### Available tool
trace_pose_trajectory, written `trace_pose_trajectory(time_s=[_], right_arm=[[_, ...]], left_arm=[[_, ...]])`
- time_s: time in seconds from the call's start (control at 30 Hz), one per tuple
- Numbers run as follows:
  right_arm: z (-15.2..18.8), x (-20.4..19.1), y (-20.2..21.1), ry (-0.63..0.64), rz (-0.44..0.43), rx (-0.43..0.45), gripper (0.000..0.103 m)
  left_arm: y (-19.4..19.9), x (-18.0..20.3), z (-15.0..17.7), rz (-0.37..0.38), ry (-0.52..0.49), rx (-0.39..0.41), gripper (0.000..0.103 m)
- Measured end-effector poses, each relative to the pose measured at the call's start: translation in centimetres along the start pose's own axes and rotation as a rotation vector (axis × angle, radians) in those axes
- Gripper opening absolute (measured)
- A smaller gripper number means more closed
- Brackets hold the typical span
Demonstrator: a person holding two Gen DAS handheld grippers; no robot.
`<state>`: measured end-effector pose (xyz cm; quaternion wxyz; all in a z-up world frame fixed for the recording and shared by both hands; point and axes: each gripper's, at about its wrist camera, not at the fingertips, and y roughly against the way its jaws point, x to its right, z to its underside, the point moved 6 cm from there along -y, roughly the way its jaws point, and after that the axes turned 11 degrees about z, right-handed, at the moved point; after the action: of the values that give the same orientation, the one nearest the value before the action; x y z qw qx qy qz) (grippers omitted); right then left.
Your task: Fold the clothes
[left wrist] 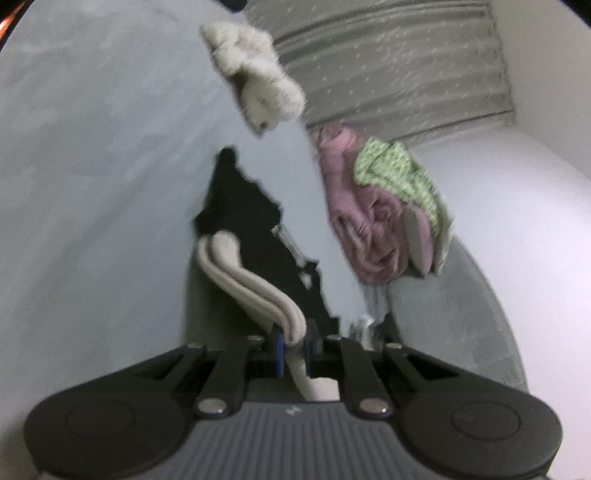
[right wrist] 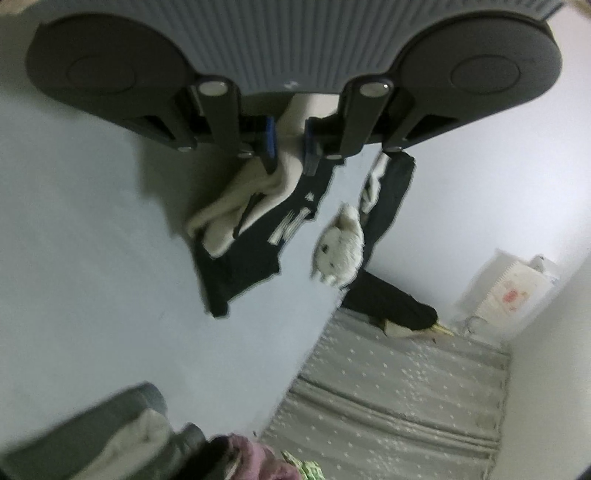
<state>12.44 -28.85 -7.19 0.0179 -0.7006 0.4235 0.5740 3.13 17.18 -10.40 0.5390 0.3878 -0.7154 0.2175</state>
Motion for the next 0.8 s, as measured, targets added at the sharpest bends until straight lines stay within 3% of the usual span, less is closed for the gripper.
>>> trace_pose_trajectory(time_s=[0.4,0.8], right_arm=[[-5.8,-3.0,-4.5,-0.08,-0.017,0.118,0.018],[-10.1,-0.8,-11.4,-0.128,0.043,0.134,0.018]], left_arm=[[-4.0,2.6,-5.7,-0.001,-0.002,0.157,0.009],[-11.2,-1.3,-11.0,-0.126,-0.034,0.2,0.009]])
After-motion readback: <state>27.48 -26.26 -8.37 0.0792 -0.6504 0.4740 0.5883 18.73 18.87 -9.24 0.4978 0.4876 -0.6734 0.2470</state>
